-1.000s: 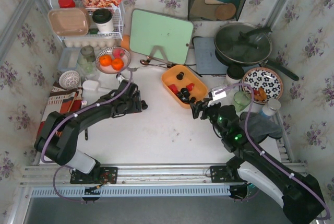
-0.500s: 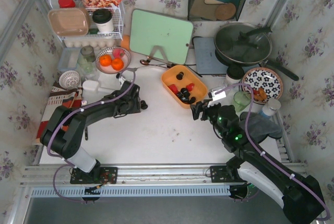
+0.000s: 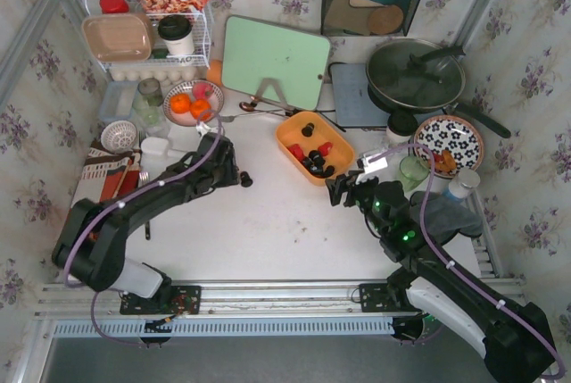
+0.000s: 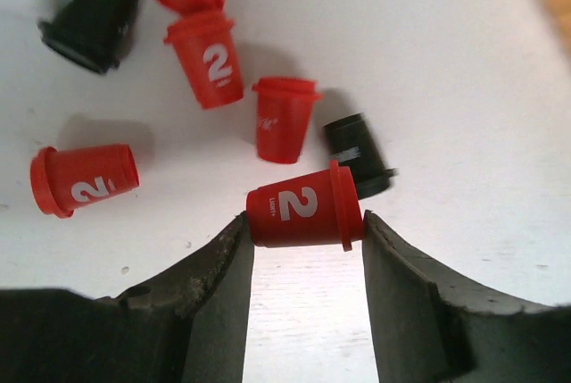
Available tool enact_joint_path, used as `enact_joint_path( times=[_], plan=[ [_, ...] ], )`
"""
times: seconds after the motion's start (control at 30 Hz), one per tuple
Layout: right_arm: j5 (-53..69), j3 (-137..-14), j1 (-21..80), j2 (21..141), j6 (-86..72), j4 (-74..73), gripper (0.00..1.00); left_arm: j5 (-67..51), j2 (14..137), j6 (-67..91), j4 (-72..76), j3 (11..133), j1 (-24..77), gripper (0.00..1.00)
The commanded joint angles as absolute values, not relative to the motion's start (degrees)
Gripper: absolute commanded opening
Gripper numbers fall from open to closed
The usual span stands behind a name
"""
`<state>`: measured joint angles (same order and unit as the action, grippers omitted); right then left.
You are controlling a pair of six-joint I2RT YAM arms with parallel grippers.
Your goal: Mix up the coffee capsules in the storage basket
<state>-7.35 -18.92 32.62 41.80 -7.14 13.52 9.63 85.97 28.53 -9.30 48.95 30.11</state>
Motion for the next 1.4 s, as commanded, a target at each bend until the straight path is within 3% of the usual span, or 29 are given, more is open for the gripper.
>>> enact_joint_path(
  times=[0.0,0.2,0.53,0.67,0.83,0.9,1.37],
  plan=[
    [-6.99,-18.58,32.66,41.48,-7.12,15.12,0.76,7.63,79.93,26.79,-7.94,50.54,30.69,0.44],
    [-7.34,-17.86,32.69,41.58,-8.16,16.71,0.76,-2.10,81.55,23.88,-2.48,57.67,31.85,0.45],
    [-6.13,-17.07,32.69,38.81,-12.00,14.73,0.76,-10.60,105.23,24.96,4.60,78.49,34.10,0.50],
    [-6.93,-17.55,32.69,36.41,-11.23,11.16,0.76,-11.45,112.04,27.12,6.26,83.10,34.10,0.54],
    [-6.35,-17.67,32.67,35.18,-11.63,9.54,0.75,-11.60,116.50,28.58,6.68,86.59,34.10,0.67],
    [-5.92,-17.89,32.65,35.68,-11.85,9.14,0.75,-11.60,116.55,28.65,6.92,86.64,34.10,0.73],
    [-3.81,-21.48,34.02,44.59,-13.74,11.92,0.73,-6.47,94.98,21.56,5.25,69.45,34.10,0.74]
  ],
)
